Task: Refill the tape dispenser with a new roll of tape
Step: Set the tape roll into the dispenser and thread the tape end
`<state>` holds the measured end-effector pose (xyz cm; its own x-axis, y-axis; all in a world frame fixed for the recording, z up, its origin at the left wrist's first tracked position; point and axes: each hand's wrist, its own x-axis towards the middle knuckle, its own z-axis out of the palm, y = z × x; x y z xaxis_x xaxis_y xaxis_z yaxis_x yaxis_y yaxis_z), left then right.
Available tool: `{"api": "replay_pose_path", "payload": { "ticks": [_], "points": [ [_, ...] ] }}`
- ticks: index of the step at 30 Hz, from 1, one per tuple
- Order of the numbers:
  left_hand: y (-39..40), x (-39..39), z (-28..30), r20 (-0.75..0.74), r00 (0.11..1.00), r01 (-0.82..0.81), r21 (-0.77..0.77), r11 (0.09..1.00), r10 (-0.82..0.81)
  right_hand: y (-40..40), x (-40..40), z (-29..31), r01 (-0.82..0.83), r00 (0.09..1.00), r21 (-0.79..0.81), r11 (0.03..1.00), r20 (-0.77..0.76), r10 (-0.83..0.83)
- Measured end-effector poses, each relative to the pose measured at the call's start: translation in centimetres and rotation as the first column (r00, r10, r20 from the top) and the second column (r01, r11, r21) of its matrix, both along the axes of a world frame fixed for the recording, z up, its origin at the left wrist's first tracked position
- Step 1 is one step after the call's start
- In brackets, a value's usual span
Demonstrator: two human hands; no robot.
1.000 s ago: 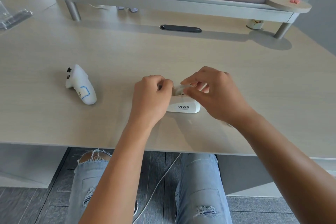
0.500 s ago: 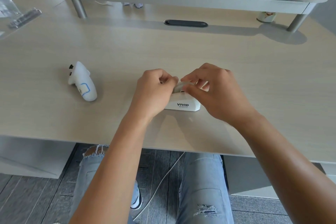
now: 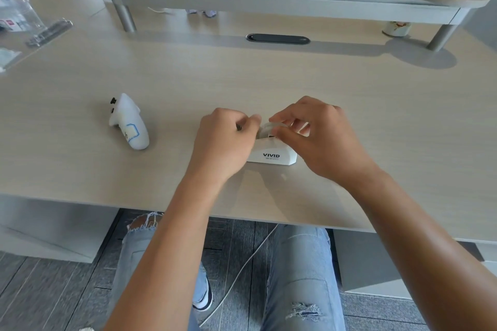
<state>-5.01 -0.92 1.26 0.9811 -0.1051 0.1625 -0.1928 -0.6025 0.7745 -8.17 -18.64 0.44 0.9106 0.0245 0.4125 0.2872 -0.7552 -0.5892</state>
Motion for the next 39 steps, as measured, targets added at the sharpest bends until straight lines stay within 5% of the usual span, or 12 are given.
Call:
{"api": "replay_pose_path", "payload": {
  "ticks": [23, 39],
  "points": [
    [-0.2, 0.4, 0.3, -0.139, 0.99, -0.033, -0.156, 0.987, 0.012, 0.1, -0.2, 0.2, 0.014, 1.0, 0.008, 1.0, -0.007, -0.014],
    [0.2, 0.8, 1.7, -0.077, 0.995, -0.078, -0.171, 0.982, 0.065, 1.2, 0.7, 1.4, 0.045, 0.992, -0.162, 0.986, -0.109, -0.063]
  ]
}}
